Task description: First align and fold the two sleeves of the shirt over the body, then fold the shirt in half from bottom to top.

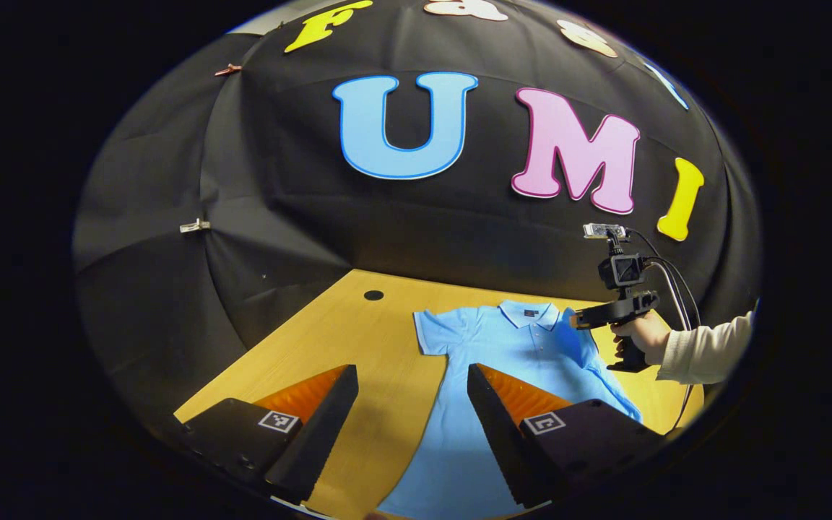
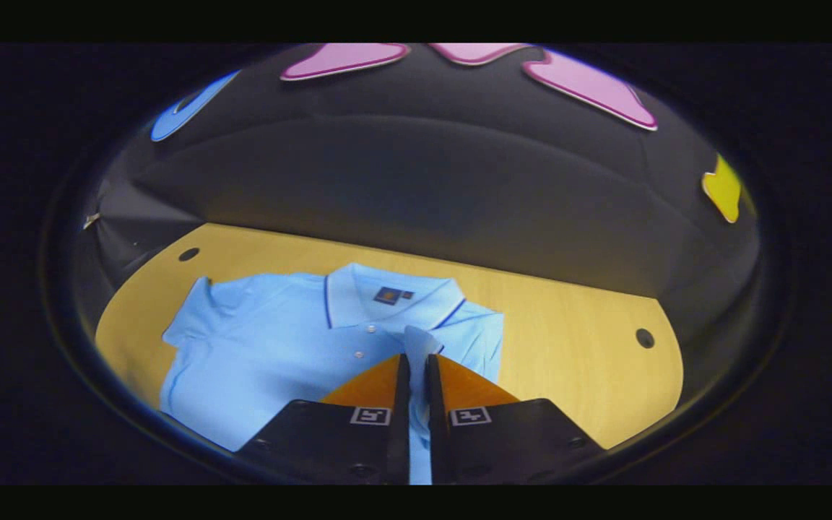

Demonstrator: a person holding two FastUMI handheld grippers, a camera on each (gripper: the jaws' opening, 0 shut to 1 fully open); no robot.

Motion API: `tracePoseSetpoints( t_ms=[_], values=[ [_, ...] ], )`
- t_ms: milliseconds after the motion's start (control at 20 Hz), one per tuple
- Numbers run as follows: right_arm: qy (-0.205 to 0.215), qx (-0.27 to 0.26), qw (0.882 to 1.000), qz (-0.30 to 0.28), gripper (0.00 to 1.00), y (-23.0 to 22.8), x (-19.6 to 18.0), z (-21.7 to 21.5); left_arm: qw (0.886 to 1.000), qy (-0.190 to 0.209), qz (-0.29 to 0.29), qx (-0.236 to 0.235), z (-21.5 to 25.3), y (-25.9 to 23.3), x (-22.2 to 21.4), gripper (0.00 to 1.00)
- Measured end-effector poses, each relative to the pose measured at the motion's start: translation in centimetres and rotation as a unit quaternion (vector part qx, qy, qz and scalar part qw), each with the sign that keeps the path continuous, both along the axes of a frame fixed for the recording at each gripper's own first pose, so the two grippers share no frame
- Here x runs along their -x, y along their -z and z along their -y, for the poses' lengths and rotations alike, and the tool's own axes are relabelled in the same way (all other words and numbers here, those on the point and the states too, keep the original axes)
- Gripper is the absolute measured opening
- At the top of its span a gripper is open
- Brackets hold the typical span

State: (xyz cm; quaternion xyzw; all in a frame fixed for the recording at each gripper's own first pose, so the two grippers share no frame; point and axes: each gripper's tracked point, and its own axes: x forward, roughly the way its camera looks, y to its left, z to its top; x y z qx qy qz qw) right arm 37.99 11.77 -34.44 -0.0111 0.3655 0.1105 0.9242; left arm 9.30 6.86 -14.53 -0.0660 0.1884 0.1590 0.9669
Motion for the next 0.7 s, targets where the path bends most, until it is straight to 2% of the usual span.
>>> tracePoseSetpoints(
  t_ms=[150,250,400,450,700],
  values=[
    [-0.028,-0.024,0.999,-0.005,0.24,-0.2,1.3,-2.2,1.0,-0.001,0.004,0.008,-0.4,0.4,-0.9,0.97],
    [-0.035,-0.034,0.999,-0.004,0.51,-0.7,2.5,-2.4,1.0,0.002,0.007,0.015,-0.3,0.6,-2.0,0.97],
    [-0.031,-0.028,0.999,0.006,1.0,-1.6,3.8,-0.3,1.0,0.011,0.016,0.019,-0.1,0.6,-4.7,0.97],
    [-0.028,-0.027,0.999,0.011,0.96,-2.2,4.4,0.5,1.0,0.015,0.019,0.018,0.0,0.5,-5.8,0.97],
    [-0.018,-0.018,0.999,0.041,0.98,-4.9,6.8,4.7,0.999,0.034,0.027,-0.007,-0.6,0.8,-11.5,0.97]
  ],
)
